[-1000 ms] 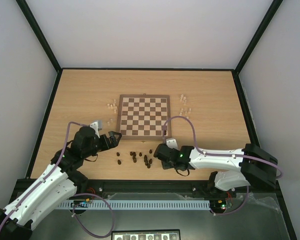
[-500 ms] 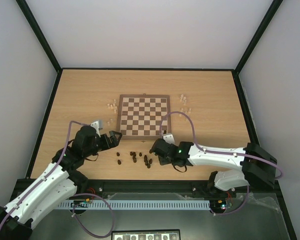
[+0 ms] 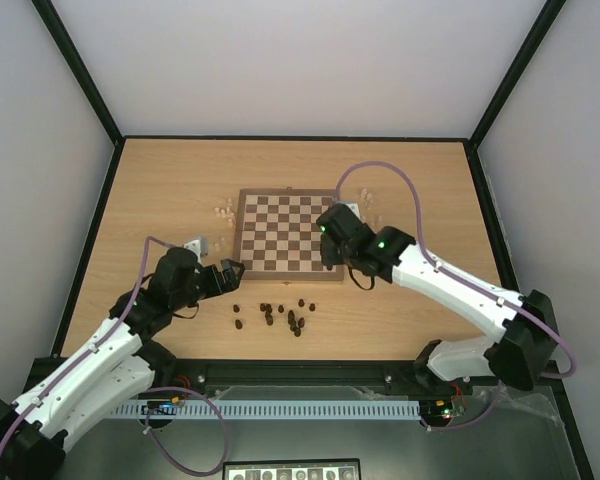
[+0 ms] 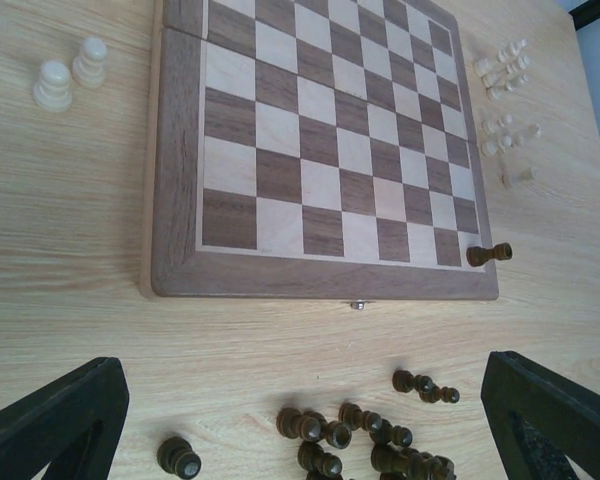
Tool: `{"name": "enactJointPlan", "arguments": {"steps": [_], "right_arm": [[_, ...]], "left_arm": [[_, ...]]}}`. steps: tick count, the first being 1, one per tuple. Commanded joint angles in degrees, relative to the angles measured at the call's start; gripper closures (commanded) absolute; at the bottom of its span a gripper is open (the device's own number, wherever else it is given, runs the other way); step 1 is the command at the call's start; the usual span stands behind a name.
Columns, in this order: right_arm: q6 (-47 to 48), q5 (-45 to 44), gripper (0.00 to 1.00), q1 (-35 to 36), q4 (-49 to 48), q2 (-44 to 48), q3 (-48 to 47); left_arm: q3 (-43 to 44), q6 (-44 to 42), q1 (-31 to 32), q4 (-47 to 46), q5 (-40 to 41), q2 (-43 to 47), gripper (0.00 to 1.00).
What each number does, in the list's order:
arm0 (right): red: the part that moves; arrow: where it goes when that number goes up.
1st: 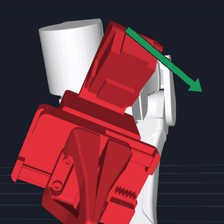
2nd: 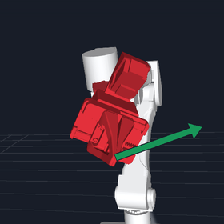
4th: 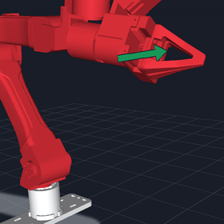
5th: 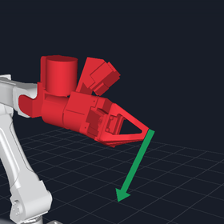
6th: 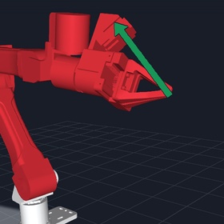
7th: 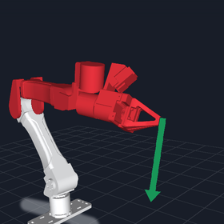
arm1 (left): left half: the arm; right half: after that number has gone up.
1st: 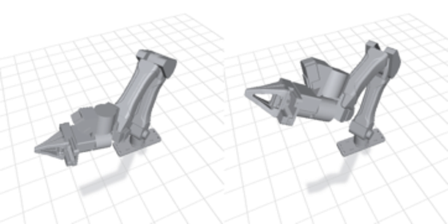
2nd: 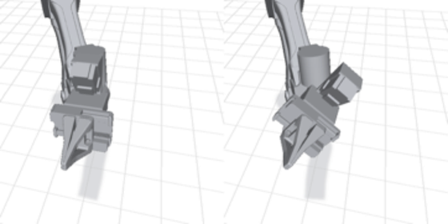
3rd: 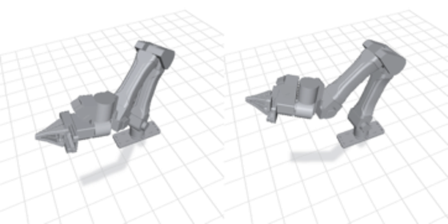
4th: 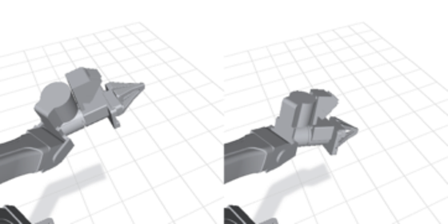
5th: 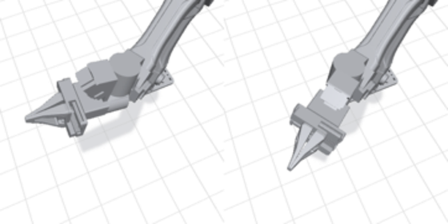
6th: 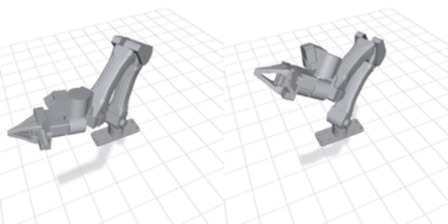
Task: Set up the chess pieces on the board
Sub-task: Place the chess piece on the chessboard.
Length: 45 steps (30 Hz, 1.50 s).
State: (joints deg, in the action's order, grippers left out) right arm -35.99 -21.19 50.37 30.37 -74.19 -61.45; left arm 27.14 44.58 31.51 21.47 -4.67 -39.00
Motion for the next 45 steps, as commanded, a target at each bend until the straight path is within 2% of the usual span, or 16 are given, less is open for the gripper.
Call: {"name": "enactJointPlan", "arguments": {"steps": [1,10,16,42,45], "right_arm": [[6.58,2.88,0.93,-4.16,3.12,-4.72,-4.67],[9.44,8.22,0.94,-8.20,-1.14,-15.87,-6.25],[9.49,9.01,0.95,-8.90,-4.24,-19.45,-4.57],[11.20,10.94,0.95,-12.84,-8.49,-25.90,-2.46],[11.20,11.05,0.90,-12.84,-8.53,-25.84,-2.46]], "left_arm": [[2.03,-0.70,0.18,-0.46,1.30,-0.44,0.00],[2.27,-0.81,0.22,-0.23,1.92,-0.60,0.00],[2.12,-0.89,0.20,-0.34,1.94,-0.76,0.01],[2.62,-1.42,0.18,-1.53,1.94,-2.75,0.00],[2.59,-1.41,0.20,-1.54,2.03,-2.66,0.00]]}}
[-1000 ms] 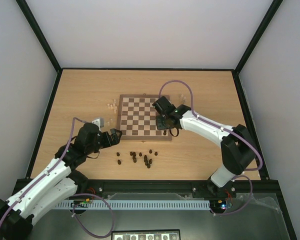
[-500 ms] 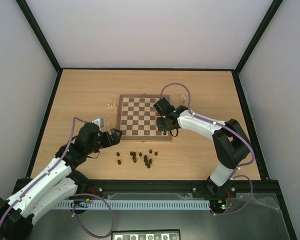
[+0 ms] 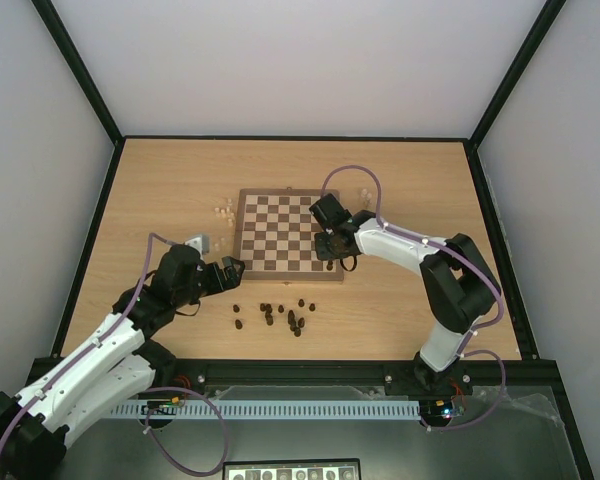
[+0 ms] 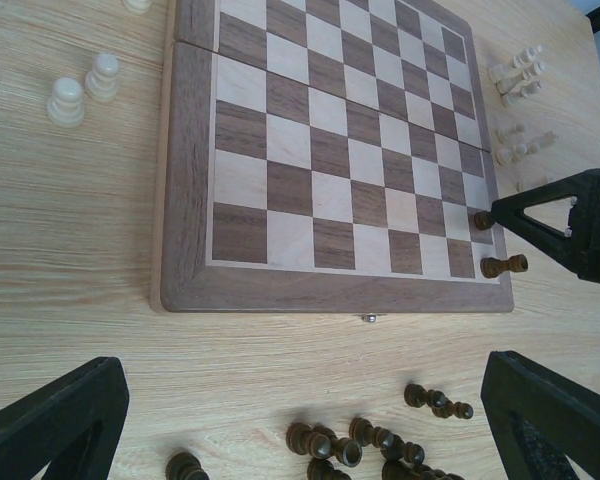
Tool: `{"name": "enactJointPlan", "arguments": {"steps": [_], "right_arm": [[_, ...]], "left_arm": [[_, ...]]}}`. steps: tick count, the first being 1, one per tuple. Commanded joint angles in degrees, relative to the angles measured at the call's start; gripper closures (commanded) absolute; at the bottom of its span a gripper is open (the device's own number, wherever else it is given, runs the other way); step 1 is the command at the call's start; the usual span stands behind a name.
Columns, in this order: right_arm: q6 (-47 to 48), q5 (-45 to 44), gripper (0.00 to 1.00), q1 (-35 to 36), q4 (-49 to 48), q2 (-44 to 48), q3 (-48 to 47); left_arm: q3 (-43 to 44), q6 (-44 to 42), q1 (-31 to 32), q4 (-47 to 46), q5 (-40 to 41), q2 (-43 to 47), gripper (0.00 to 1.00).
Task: Set up the chess pieces on the board
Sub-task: Place the chess piece on the chessboard, then pick up the chess piece at the center of the board.
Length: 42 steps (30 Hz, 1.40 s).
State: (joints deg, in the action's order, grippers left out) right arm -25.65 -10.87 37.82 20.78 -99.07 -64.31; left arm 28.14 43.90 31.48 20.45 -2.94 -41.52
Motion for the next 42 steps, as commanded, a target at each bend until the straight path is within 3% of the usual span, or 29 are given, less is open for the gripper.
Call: {"name": "enactJointPlan", "arguments": {"steps": [1,4,16,20,27,34,42], "right_arm": [[0.86,0.81,0.85,-0.29,1.19,-0.83,0.30],[0.78,0.32,0.68,-0.29,1.77,0.07,0.15],[0.84,-0.24,0.53,-0.23,7.80,12.30,-1.21],[0.45,3.51,0.54,1.96,8.73,18.89,1.91],[-5.67,4.49,0.62,13.02,7.28,25.19,11.40],[-9.85,2.39,0.63,20.90,4.18,20.80,15.27],[-10.40,1.15,0.64,22.17,3.07,14.03,14.32]], "left_arm": [[1.49,-0.80,0.19,-0.52,0.30,-0.18,0.00],[1.50,-0.83,0.18,-0.52,0.35,-0.31,0.00],[1.82,-0.94,0.20,-0.22,0.81,-0.22,0.00],[2.87,-1.29,0.15,0.21,1.53,-0.93,0.00],[4.83,-2.52,0.08,1.68,2.64,-0.19,0.01],[5.05,-2.50,0.14,2.35,2.27,1.62,0.01],[5.29,-2.68,0.10,2.30,1.71,1.13,0.00]]}}
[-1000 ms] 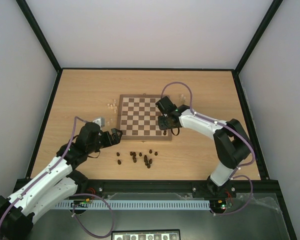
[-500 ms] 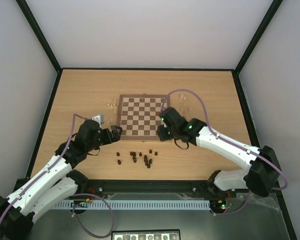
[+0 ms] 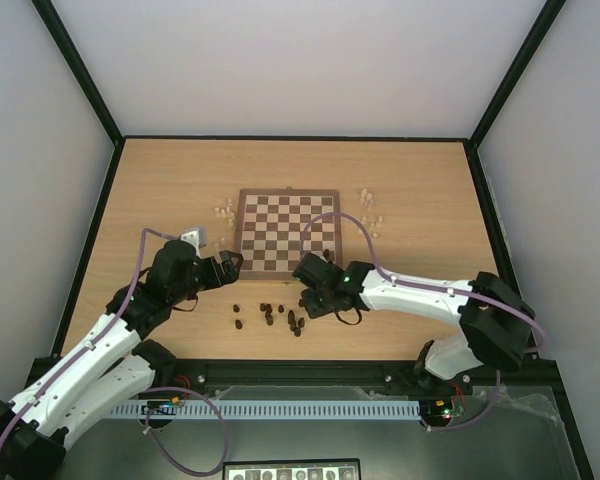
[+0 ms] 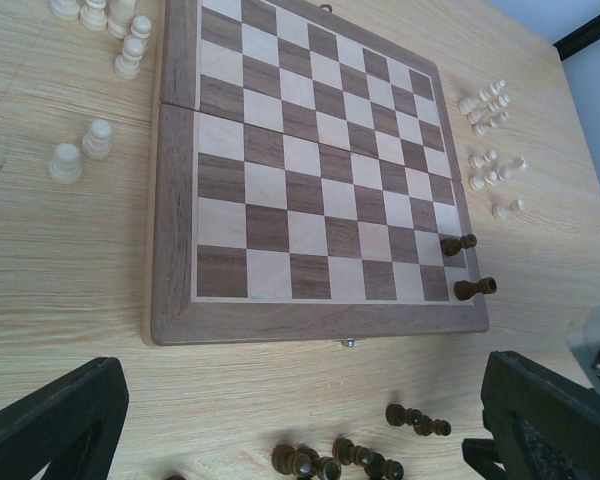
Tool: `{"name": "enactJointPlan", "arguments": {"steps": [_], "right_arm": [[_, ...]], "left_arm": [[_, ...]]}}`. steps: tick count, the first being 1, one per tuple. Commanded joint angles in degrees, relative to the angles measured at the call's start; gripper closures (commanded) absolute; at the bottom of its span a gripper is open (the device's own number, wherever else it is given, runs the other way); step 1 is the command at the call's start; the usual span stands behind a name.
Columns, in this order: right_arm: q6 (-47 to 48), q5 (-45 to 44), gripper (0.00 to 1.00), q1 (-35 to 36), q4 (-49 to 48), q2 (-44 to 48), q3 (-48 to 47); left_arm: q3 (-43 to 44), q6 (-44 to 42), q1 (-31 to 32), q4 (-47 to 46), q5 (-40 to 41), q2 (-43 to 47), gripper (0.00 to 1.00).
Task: Set up the chess pieces on the board
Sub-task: Pick up the chess piece at the center of the board, then place the chess piece on the chessboard.
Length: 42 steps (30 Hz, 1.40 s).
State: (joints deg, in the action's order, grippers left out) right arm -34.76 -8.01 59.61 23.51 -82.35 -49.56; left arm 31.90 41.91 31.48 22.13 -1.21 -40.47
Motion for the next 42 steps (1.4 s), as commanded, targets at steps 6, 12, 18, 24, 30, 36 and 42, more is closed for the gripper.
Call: {"name": "enactJointPlan", "arguments": {"steps": [6,12,18,24,30,36,42], "right_arm": [[-1.20,-1.79,0.66,0.35,-1.14,-5.60,-0.27],[-1.01,-1.46,0.68,0.39,-2.42,-7.41,-0.85],[-0.72,-1.57,0.78,0.41,-2.46,-8.90,-1.38],[-0.66,-2.51,0.88,0.34,-1.48,-8.14,-1.60],[0.98,-6.81,0.91,-0.64,3.89,-5.03,-8.07],[6.06,-5.19,0.91,-7.80,5.47,-4.58,-14.31],[9.76,-2.79,0.91,-12.67,5.13,-10.08,-18.94]], "left_arm": [[1.36,-0.84,0.09,0.60,-0.15,0.08,0.01],[1.18,-0.95,0.15,0.37,-0.19,-0.01,0.00],[0.96,-0.98,0.16,0.10,-0.36,0.08,0.00],[0.38,-0.93,0.08,-0.61,-0.63,-0.07,0.00],[-0.24,-1.06,0.13,-1.37,-0.73,-0.66,0.01],[-0.98,-0.71,0.14,-2.03,-0.55,-0.42,0.00],[-1.14,-0.71,0.08,-2.51,-0.03,-1.30,0.01]]}}
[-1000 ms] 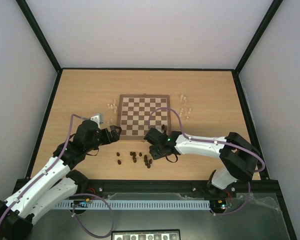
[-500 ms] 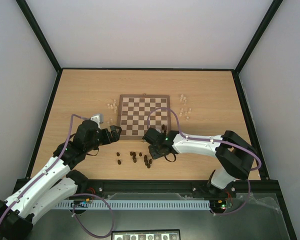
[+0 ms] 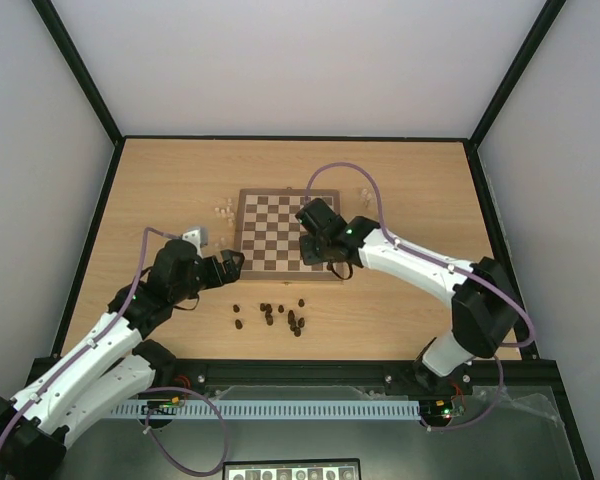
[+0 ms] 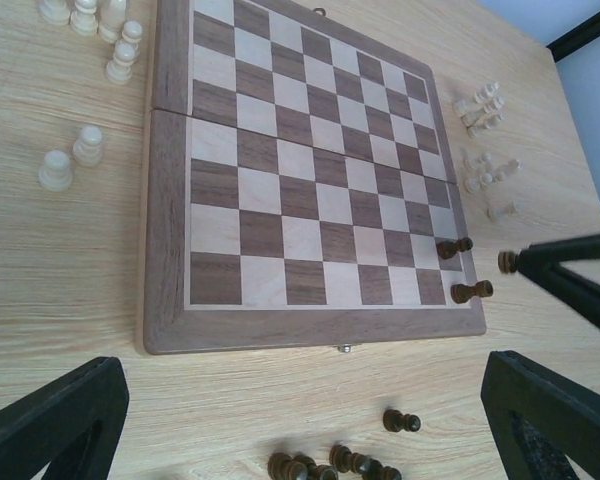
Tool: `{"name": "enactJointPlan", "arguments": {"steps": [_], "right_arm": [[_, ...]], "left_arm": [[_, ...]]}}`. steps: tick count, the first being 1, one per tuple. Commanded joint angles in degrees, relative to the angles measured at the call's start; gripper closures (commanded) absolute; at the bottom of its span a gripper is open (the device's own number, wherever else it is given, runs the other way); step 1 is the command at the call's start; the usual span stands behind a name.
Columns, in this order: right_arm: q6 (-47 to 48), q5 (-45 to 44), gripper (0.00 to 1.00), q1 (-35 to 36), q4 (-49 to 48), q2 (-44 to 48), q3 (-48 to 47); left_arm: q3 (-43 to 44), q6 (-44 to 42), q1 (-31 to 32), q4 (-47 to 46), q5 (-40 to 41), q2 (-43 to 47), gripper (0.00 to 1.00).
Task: Set up the chess pieces on the board
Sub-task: Place the chess piece on the chessboard.
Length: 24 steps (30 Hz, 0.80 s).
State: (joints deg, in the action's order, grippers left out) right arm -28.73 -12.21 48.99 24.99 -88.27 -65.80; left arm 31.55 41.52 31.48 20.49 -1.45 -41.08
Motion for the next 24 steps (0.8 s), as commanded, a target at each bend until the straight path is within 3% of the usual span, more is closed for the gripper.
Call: {"name": "enactJointPlan", "arguments": {"steps": [1,24], "right_arm": [[4.11,1.80,0.91,-2.47,3.43,-4.98,-3.13],[7.05,4.15,0.91,-7.81,-0.36,-14.86,-4.34]], "left_arm": [[-0.82,-0.27,0.15,-1.01,0.22,-0.80,0.00],[-2.16,-0.55,0.13,-3.74,0.58,-3.64,0.00]]}}
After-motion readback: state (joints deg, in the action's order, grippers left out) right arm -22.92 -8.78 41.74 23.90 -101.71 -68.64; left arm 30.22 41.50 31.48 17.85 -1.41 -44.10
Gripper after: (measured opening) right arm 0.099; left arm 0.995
